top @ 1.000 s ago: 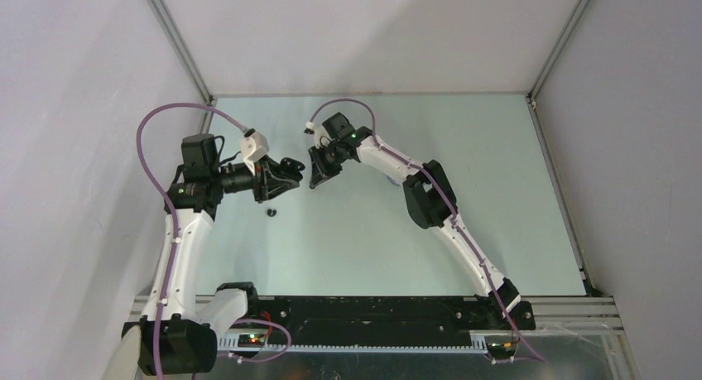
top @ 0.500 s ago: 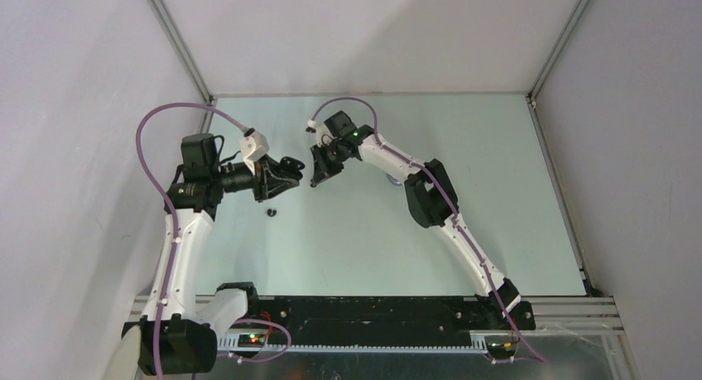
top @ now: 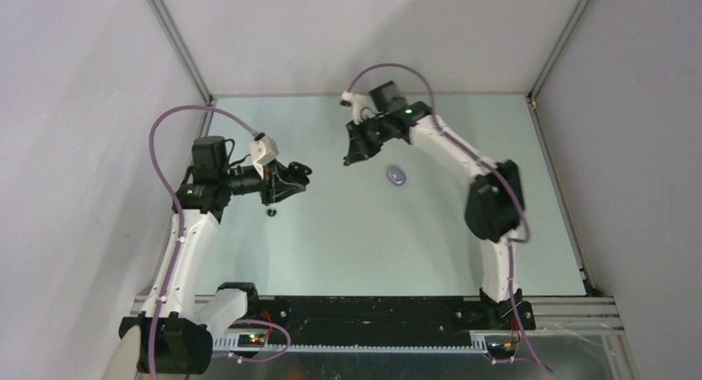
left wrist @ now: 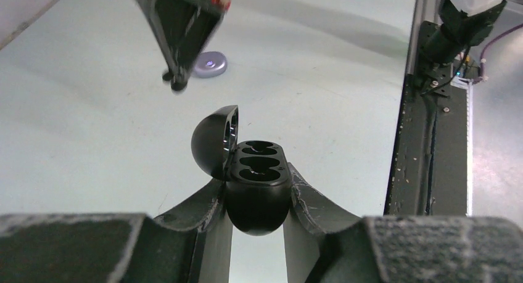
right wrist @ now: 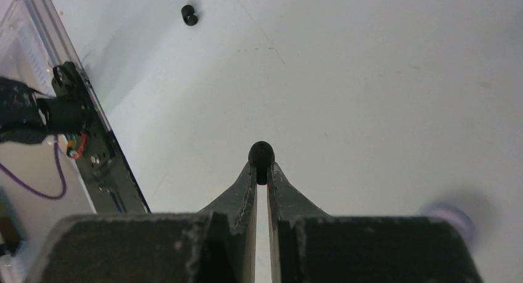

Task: Insert the wireless bluetooth earbuds into the charging case
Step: Pick up the earbud from the center of the board.

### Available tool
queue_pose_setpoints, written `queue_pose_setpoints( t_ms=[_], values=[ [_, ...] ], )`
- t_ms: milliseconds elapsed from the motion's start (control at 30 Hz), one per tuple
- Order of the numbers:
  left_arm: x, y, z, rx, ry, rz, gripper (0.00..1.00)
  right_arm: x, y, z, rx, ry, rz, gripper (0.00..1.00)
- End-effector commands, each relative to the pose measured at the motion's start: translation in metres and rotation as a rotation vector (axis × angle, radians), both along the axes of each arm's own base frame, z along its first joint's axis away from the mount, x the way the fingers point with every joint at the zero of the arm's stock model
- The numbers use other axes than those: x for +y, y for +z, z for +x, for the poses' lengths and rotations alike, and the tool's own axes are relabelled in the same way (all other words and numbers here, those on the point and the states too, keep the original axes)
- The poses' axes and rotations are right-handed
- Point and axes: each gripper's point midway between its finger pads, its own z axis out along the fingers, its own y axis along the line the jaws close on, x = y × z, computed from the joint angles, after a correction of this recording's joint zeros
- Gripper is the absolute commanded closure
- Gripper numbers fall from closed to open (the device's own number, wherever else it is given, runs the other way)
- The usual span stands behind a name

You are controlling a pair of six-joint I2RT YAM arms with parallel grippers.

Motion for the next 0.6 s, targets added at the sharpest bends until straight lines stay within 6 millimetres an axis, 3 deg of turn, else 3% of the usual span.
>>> queue_pose_setpoints(
  t_ms=[0,33,67,167,300,400,433,467,567],
  values=[
    [-0.021,-0.004,-0.004,-0.043,-0.076,0.040,0.84,-0.049,0.087,-0.015,-0.275,0.032,0.063,0.91],
    [-0.024,-0.010,-0.006,-0.019,-0.090,0.053,0.84,-0.058,0.109,-0.023,-0.328,0.035,0.080,0.91],
    [-0.032,-0.011,-0.010,-0.029,-0.129,0.061,0.84,-0.067,0.112,-0.026,-0.339,0.033,0.077,0.91],
    [-0.046,-0.023,-0.021,0.017,-0.224,0.073,0.84,-0.087,0.149,-0.050,-0.446,0.055,0.100,0.91],
    [-0.062,-0.026,-0.037,0.060,-0.382,0.076,0.83,-0.098,0.183,-0.089,-0.540,0.131,0.158,0.90],
    [-0.066,-0.037,-0.060,0.144,-0.532,0.095,0.82,-0.096,0.192,-0.118,-0.584,0.205,0.196,0.89],
    [-0.070,-0.030,-0.063,0.124,-0.575,0.096,0.82,-0.095,0.198,-0.130,-0.608,0.235,0.211,0.89],
    [-0.068,-0.037,-0.074,0.168,-0.635,0.099,0.82,-0.094,0.196,-0.139,-0.600,0.260,0.221,0.89],
    [-0.072,-0.033,-0.081,0.179,-0.717,0.091,0.81,-0.083,0.187,-0.161,-0.559,0.340,0.242,0.89]
  ],
)
